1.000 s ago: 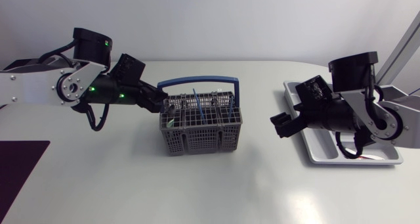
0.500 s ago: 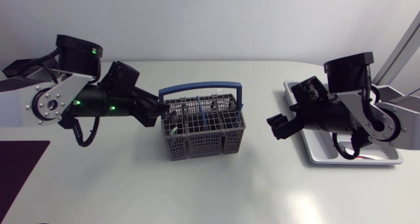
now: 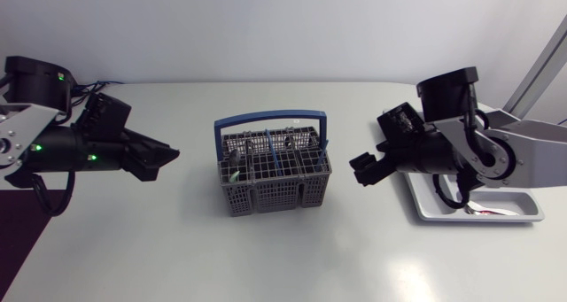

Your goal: Unload the cutlery basket into the drawer organizer.

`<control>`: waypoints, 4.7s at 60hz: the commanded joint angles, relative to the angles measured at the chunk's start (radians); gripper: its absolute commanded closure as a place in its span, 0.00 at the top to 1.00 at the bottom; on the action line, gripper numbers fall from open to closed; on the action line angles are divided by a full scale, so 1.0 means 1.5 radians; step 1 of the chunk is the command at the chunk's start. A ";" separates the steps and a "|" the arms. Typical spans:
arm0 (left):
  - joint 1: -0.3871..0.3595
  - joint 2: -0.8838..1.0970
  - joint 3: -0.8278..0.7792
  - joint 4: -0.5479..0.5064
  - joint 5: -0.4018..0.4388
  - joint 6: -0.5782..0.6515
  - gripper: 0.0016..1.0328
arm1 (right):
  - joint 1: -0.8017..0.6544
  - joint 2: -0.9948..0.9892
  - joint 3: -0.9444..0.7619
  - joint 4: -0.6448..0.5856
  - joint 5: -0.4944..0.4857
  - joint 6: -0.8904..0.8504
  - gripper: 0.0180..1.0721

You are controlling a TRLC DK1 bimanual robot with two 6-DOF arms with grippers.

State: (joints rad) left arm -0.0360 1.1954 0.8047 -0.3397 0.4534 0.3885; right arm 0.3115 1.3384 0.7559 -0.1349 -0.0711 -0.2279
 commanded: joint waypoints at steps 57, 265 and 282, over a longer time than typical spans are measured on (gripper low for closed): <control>-0.101 0.302 0.122 0.125 0.047 -0.057 0.03 | 0.128 0.096 0.051 0.019 -0.046 0.069 0.18; -0.063 0.023 0.029 -0.015 -0.019 -0.006 0.25 | 0.071 -0.022 -0.040 -0.005 0.039 0.030 0.75; -0.289 -0.010 0.072 -0.111 -0.299 -0.004 0.41 | 0.083 -0.055 -0.045 -0.039 0.045 0.028 0.80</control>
State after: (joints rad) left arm -0.4099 1.1778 0.8783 -0.4755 0.0723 0.3706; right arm 0.4248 1.2739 0.7063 -0.1711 -0.0128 -0.1688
